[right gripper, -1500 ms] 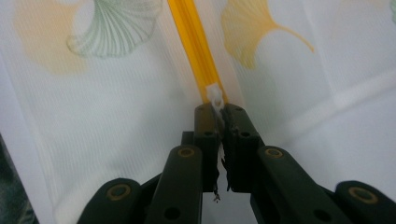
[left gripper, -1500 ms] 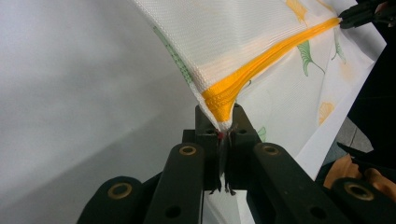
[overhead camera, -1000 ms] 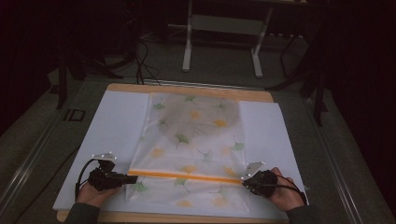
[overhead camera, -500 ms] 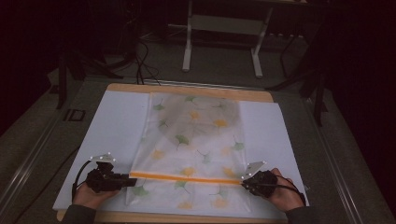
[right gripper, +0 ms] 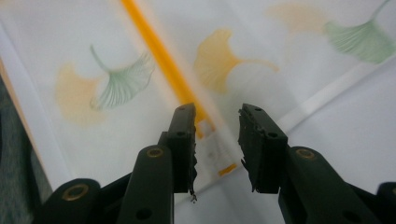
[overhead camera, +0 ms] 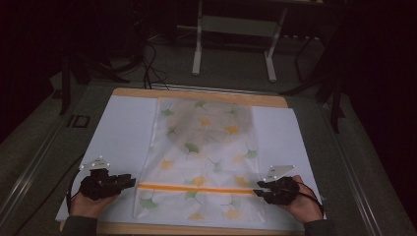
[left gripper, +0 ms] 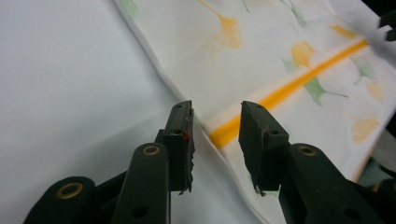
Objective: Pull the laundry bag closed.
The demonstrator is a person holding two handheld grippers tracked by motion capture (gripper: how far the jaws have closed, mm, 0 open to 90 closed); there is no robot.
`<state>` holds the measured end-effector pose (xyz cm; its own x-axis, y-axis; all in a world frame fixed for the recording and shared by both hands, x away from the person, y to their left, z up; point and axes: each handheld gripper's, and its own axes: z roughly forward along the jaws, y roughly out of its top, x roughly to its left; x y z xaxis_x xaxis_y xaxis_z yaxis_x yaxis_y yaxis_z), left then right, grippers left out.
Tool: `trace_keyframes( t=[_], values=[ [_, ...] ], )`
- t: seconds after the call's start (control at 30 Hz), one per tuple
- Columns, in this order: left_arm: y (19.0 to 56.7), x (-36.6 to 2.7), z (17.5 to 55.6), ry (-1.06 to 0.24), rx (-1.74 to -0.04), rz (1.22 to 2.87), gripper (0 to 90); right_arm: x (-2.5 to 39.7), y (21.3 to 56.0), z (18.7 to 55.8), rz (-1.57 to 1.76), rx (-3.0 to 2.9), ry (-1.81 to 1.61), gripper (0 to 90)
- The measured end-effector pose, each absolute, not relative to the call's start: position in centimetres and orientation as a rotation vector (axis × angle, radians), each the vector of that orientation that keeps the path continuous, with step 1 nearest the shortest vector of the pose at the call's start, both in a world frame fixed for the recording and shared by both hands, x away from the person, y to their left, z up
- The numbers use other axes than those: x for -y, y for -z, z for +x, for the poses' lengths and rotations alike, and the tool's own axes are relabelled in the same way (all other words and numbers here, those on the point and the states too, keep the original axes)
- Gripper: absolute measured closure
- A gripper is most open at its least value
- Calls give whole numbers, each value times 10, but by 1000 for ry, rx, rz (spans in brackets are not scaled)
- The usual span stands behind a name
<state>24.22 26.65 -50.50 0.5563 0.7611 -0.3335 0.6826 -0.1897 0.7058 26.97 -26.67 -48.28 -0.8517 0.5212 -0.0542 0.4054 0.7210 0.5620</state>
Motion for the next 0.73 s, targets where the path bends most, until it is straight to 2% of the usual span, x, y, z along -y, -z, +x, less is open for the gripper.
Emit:
trace_keyframes(
  t=[0.17,0.27,0.47,0.73],
  values=[
    [503,-266,240,-206,-1179,1897,648,275,479,273,841,-2594,-911,561],
    [504,-264,239,-252,-1185,1889,646,282,481,276,914,-2527,-988,538],
    [509,-262,237,-395,-1222,1877,634,290,492,278,1002,-2465,-1000,510],
    [521,-259,242,-501,-1297,1896,604,294,504,280,1029,-2449,-1009,498]
  ],
)
